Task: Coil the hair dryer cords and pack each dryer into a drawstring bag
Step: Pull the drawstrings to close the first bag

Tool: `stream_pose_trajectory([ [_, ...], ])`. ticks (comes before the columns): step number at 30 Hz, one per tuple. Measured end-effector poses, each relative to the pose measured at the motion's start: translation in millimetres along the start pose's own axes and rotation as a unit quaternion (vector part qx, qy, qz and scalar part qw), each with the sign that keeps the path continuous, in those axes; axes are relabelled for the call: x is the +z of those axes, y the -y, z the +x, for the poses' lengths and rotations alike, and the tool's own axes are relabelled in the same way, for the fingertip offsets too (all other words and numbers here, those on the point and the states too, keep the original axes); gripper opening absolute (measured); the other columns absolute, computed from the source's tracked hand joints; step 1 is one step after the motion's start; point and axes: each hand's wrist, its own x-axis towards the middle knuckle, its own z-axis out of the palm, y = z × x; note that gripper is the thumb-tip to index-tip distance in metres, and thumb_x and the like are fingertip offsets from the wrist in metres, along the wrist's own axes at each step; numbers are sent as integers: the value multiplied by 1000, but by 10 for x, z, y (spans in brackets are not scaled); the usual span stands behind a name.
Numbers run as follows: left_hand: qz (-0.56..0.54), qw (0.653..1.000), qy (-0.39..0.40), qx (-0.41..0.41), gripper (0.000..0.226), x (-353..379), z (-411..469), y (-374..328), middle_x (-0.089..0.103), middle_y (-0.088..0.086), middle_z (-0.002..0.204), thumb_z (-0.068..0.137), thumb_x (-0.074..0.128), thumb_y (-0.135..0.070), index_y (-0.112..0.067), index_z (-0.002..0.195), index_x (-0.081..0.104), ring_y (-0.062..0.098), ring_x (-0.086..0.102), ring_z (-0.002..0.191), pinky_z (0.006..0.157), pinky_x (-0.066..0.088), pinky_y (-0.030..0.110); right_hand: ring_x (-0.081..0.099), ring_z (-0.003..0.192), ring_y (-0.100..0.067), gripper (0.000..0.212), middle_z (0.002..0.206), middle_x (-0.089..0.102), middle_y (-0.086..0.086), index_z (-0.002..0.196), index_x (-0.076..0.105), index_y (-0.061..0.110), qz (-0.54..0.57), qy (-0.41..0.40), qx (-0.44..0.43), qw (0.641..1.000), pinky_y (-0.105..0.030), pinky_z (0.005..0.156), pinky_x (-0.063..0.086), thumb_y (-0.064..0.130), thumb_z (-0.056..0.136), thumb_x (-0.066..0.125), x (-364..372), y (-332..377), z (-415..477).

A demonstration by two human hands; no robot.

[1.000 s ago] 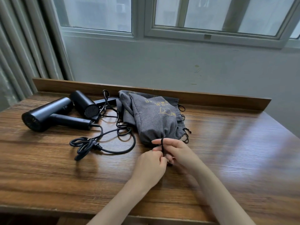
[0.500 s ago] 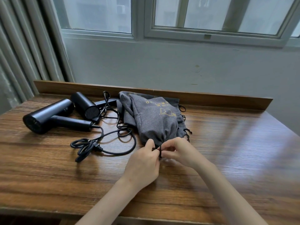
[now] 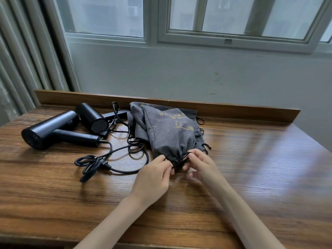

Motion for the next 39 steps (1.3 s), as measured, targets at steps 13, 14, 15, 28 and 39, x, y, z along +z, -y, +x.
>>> stream_pose_trajectory([
  [13,-73,993,12,-88,21,47,122,110,61,-9,62,89,53,-5,-13,79,70,2,57,69,67,39,16,38,50,-5,19,57,40,5,84,46,13,-86,41,-130,987,-14,52,35,3,67,48,-275,-32,101],
  [14,-51,995,13,-84,21,43,114,126,63,-7,65,89,53,-5,-14,80,70,5,57,69,67,40,22,36,49,-4,23,56,39,9,84,46,17,-243,43,-189,951,-15,53,33,5,65,48,-321,-57,101],
  [15,-26,996,18,-78,21,45,108,145,66,-5,71,89,51,-7,-15,82,69,12,59,74,69,42,27,38,51,-7,24,56,41,9,84,46,21,-409,39,-263,873,-16,58,33,8,64,50,-368,-73,116],
  [28,106,989,85,-63,20,76,97,153,61,0,95,95,40,-21,-18,96,60,24,58,95,76,46,39,44,49,-8,23,58,40,4,87,45,13,187,47,-2,981,-15,47,36,-5,73,49,-328,36,146],
  [39,138,988,25,-57,12,86,108,203,63,1,78,86,52,-12,-19,81,59,28,61,77,57,35,30,60,58,-15,23,62,58,7,83,55,17,-728,-29,-340,594,-27,64,29,5,65,52,-421,-87,93],
])
